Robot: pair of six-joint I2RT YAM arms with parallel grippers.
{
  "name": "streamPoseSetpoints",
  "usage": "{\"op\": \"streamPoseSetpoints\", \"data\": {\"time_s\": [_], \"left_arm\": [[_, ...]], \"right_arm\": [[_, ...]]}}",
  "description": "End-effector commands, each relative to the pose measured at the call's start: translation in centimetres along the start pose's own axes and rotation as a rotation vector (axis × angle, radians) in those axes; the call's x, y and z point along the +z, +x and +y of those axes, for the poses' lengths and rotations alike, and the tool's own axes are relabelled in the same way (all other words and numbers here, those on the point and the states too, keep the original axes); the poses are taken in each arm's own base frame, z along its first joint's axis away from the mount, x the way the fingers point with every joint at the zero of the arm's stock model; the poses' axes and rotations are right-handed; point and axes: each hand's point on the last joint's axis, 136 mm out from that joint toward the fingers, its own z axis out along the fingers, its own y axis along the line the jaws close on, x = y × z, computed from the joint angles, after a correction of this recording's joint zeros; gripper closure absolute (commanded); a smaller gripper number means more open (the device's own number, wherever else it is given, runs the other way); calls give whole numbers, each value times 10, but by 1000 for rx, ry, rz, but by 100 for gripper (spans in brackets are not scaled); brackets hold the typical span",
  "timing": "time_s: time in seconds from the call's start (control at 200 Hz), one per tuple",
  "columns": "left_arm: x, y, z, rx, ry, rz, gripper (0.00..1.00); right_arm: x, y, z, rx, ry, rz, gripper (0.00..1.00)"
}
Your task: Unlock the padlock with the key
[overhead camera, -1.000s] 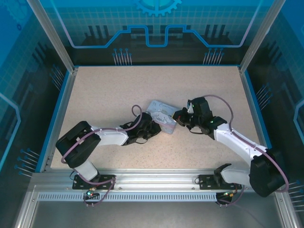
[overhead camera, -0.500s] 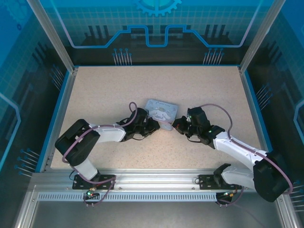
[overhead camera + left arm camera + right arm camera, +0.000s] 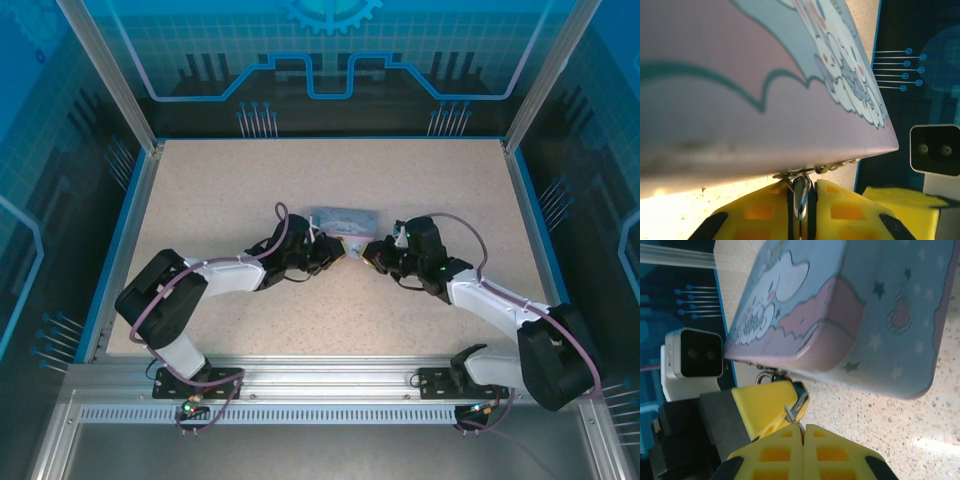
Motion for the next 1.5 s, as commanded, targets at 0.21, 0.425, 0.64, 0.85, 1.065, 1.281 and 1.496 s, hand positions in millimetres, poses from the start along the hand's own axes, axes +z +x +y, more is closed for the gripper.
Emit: {"op": "streamPoseSetpoints", "data": {"time_s": [0.21, 0.425, 0.64, 0.85, 1.065, 1.281, 1.496], "left_arm": [[-14, -15, -60, 42, 226, 3, 100], [-12, -23, -65, 12, 259, -15, 100], [-4, -24, -54, -16, 260, -30, 100], [8, -14, -36, 0, 203, -21, 100], [22, -6, -22, -28, 191, 4, 100], [26, -4, -19, -30, 178, -5, 100], [26, -3, -20, -39, 184, -24, 100]], "right_arm": [[-15, -9, 17, -17, -94, 2, 100], [-23, -10, 26, 6, -124, -9, 100], [-18, -8, 21, 59, -117, -11, 100], [-14, -2, 12, 65, -88, -7, 100], [-13, 3, -10, 97, -46, -19, 100], [-10, 4, -25, 132, -32, -41, 100], [-8, 0, -26, 179, -74, -70, 100]]}}
